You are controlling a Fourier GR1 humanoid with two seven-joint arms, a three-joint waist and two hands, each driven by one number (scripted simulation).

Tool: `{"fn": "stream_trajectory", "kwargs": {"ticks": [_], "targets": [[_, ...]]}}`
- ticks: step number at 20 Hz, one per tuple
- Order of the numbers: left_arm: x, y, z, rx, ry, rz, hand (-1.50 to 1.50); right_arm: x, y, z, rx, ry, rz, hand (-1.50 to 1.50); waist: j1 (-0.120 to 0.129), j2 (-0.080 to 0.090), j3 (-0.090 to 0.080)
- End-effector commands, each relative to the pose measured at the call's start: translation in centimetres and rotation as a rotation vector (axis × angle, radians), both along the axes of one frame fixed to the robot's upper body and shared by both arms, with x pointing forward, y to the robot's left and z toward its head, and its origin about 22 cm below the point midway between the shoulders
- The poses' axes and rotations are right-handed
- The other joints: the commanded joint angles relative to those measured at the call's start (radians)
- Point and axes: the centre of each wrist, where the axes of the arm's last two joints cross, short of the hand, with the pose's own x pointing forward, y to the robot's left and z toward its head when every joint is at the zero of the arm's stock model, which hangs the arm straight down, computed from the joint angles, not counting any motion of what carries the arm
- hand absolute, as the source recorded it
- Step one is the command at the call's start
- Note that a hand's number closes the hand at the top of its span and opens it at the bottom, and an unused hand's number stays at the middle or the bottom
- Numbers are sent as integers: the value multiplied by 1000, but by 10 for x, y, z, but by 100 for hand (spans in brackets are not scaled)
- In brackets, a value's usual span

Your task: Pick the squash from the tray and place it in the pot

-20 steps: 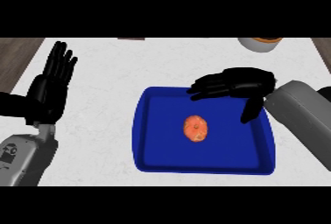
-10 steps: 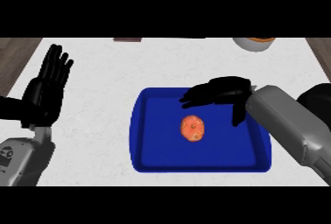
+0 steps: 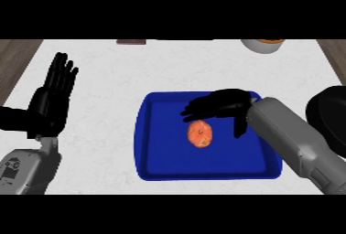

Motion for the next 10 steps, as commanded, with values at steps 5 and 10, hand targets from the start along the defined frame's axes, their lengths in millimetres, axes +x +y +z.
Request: {"fn": "stream_trajectory", "kwargs": {"ticks": [5,10], "targets": [[-8,5,-7,-21,8,2,0,-13,14,-23,-17,-23,12,-150,-7,-3,0],[4,0,-5,1,11,-5,0,-2,29,-32,-34,-3,16,-150,-2,1,0]]}}
